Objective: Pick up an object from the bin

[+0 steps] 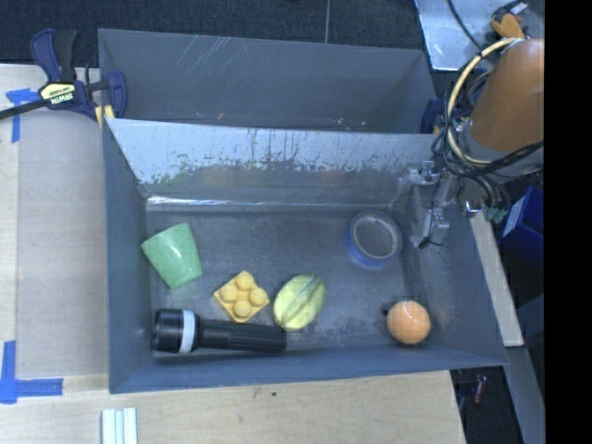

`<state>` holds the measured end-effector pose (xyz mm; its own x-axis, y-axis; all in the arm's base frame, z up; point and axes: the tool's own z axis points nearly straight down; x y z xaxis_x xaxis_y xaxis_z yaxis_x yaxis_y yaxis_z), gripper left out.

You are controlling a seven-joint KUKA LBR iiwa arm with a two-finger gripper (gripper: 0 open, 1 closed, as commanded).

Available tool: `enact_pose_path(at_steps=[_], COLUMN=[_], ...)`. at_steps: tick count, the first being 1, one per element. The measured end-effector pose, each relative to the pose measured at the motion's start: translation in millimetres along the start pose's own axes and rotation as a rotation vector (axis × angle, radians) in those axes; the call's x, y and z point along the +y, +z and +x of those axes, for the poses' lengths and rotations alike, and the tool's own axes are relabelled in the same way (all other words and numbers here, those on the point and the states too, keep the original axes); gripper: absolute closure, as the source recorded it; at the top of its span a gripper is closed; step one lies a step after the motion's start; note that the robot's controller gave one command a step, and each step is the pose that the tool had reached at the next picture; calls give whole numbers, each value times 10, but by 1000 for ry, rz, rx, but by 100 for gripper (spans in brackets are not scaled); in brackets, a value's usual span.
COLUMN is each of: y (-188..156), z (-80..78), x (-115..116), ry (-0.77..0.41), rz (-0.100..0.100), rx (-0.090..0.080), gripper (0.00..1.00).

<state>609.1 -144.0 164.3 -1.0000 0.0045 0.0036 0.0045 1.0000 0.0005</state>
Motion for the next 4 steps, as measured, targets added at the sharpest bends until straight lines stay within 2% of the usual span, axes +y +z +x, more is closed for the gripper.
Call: enact_pose_path(at_steps=[1, 2, 3, 4], y=[-41, 942, 201, 654], z=[-21, -189, -152, -34], x=[5, -77, 146, 158], ry=[-5, -173, 210, 80], rz=[1, 1, 2, 0], rx=[-8, -4, -21, -5], gripper=[0, 0, 0, 0])
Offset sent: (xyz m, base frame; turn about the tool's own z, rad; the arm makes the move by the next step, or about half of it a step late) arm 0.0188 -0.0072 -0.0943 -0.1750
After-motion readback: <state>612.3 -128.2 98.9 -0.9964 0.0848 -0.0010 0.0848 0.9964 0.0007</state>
